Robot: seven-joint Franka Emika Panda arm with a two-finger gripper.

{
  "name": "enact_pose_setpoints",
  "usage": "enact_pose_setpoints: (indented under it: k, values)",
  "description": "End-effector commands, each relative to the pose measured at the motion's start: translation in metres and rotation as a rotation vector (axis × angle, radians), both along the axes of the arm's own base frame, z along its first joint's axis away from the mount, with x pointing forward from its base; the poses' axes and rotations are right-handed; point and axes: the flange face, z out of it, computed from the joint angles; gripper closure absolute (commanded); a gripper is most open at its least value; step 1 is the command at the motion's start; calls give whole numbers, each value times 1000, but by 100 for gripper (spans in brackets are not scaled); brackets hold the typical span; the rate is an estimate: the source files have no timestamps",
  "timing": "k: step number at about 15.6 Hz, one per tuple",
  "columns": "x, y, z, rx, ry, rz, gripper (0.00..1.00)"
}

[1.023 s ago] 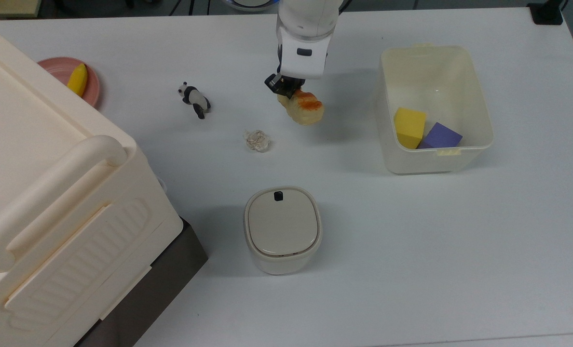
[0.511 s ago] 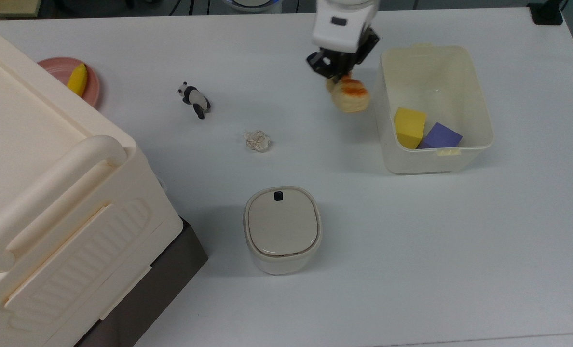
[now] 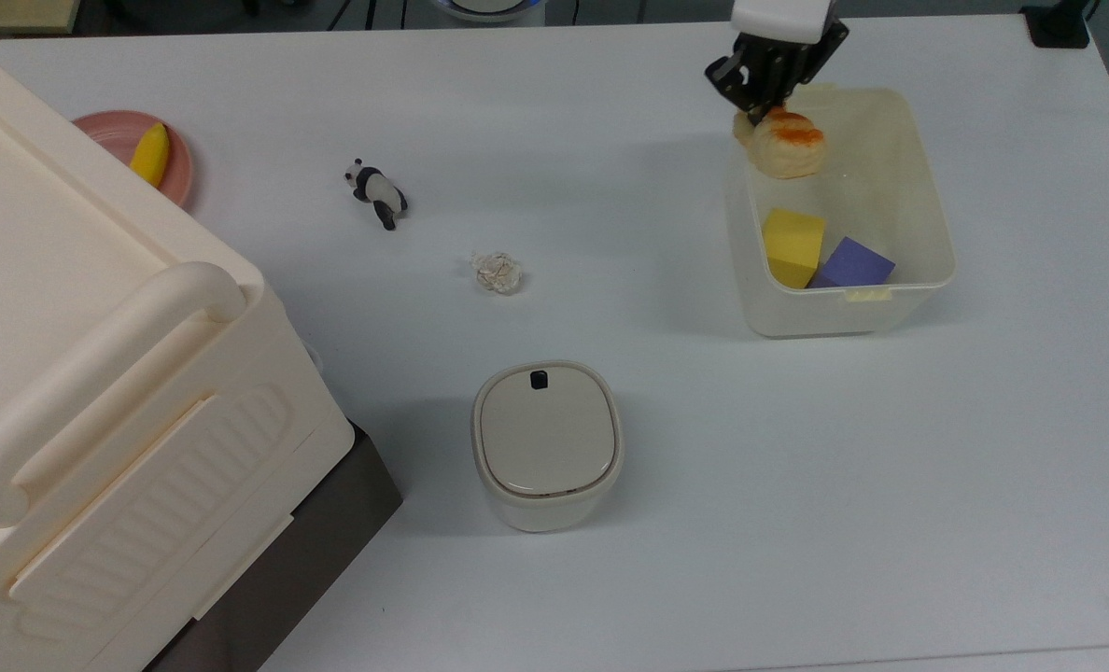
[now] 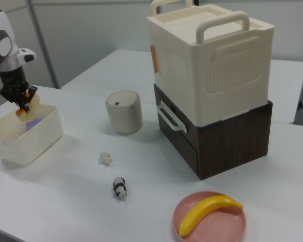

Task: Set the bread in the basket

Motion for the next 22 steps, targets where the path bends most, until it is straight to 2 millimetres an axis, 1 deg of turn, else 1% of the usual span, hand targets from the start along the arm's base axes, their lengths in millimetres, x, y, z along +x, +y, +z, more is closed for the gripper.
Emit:
enact_pose_setpoints:
  k: [1, 3, 4, 5, 6, 7, 13, 16, 18, 19, 21, 22]
  values:
    - [-12, 26, -1, 17, -4, 15, 89]
    - [-17, 35, -1, 22, -10, 30, 89]
    - [-18, 37, -2, 22, -10, 34, 84]
    - [-18, 39, -5, 20, -7, 38, 63]
    - [-18, 39, -6, 17, -7, 39, 12]
    - [-18, 39, -8, 12, -5, 43, 0]
    - [-17, 38, -9, 13, -3, 40, 0]
    - [-15, 30, -10, 7, 7, 24, 0]
    - [-5, 9, -5, 2, 2, -58, 0]
    - [4, -10, -1, -11, -12, -112, 0]
    - [27, -63, 8, -30, -38, -217, 0]
    - [34, -88, 17, -30, -55, -261, 0]
